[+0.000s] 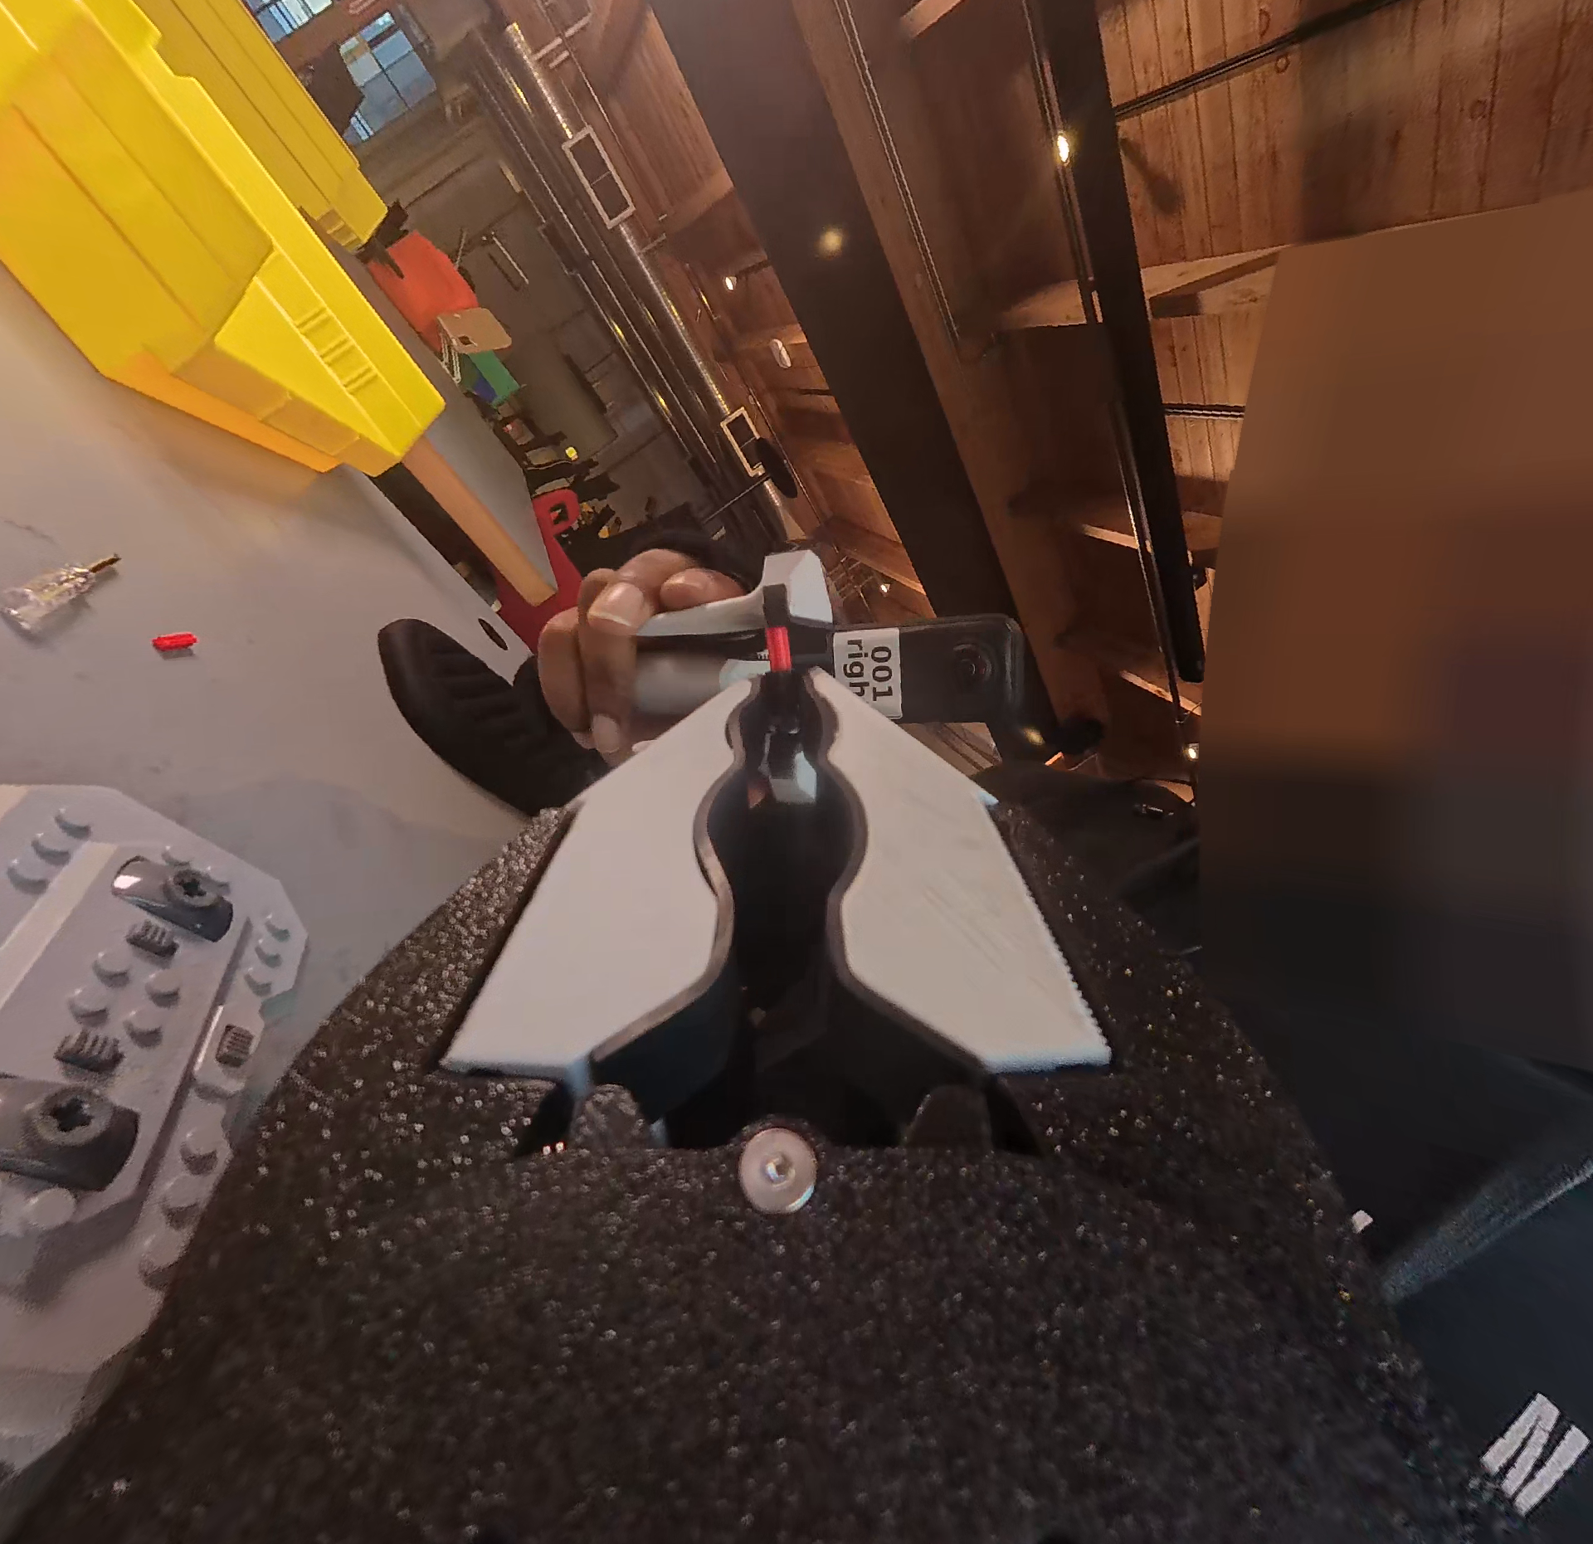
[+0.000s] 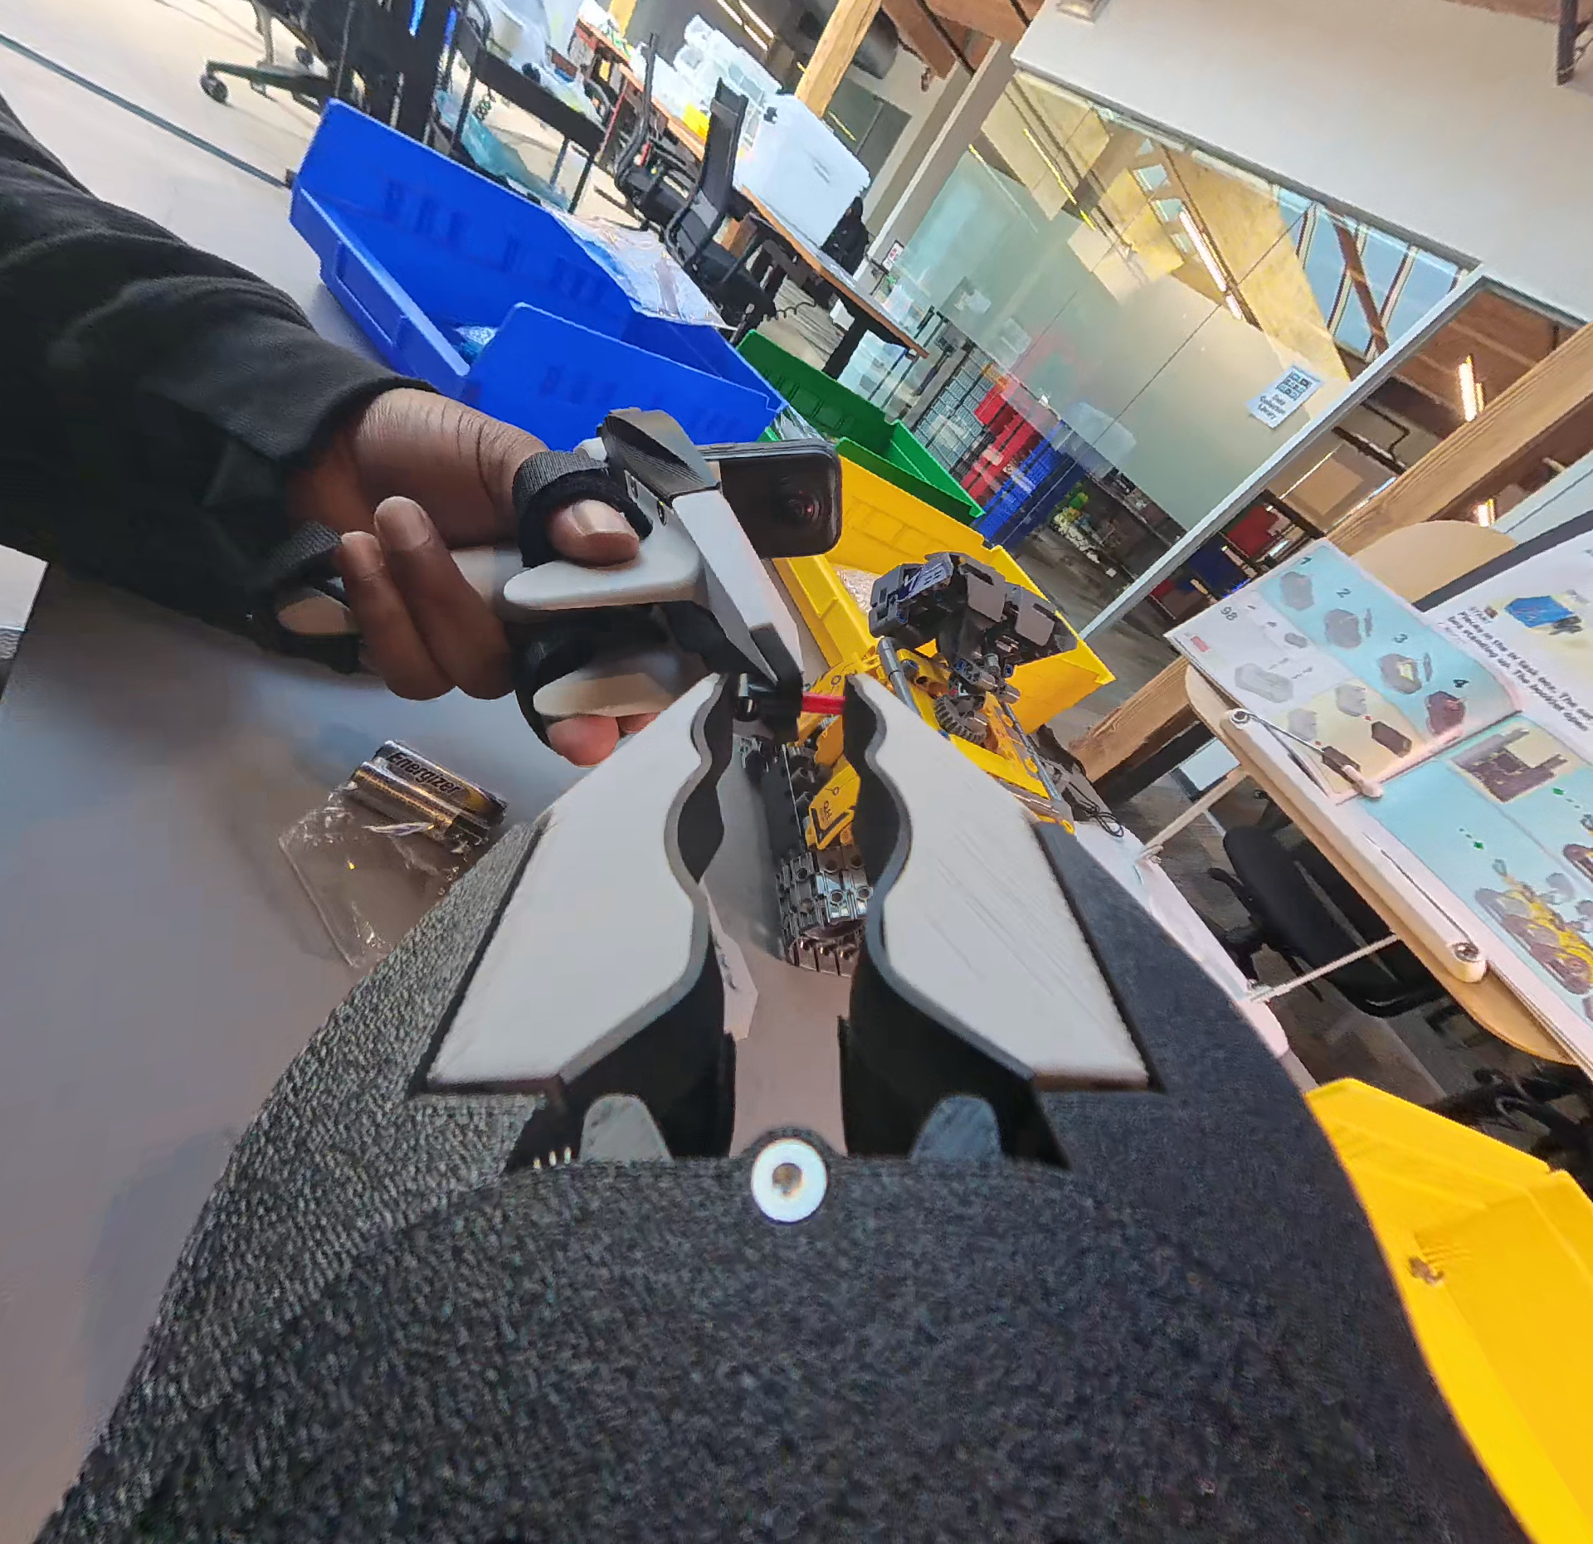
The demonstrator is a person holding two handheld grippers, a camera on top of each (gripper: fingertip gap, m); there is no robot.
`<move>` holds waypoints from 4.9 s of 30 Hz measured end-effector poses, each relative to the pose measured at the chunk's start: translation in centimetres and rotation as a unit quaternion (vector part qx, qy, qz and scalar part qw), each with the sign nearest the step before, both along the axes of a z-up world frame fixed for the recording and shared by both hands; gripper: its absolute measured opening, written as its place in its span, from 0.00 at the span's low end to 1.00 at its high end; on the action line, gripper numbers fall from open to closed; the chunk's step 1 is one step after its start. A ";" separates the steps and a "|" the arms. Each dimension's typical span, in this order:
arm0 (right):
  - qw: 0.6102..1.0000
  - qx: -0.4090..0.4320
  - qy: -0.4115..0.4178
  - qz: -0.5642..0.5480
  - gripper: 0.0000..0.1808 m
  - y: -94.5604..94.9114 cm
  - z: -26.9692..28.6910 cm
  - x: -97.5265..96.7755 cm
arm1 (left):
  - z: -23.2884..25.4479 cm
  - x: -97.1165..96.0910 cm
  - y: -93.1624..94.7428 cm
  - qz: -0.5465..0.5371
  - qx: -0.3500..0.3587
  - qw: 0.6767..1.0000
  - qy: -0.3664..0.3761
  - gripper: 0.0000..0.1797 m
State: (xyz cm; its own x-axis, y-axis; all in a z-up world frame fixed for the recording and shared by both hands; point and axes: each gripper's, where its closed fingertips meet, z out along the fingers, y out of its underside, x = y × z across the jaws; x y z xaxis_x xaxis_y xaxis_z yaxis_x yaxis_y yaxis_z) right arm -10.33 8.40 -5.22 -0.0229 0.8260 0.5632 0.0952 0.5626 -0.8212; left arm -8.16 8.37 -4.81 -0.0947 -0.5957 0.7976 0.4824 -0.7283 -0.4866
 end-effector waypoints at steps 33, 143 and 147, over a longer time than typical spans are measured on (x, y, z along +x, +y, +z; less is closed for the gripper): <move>0.999 0.047 -0.004 -0.005 0.13 0.0 -2.3 -0.6 | -2.9 -0.3 0.0 0.030 0.063 0.982 0.178 0.03; 0.901 -0.227 -0.356 -0.098 0.13 16.2 -13.4 7.2 | -7.0 -6.1 3.2 0.158 0.129 0.904 0.375 0.11; 0.896 -0.218 -0.376 -0.091 0.12 17.1 -15.1 5.5 | -7.0 -6.0 3.1 0.158 0.134 0.903 0.376 0.11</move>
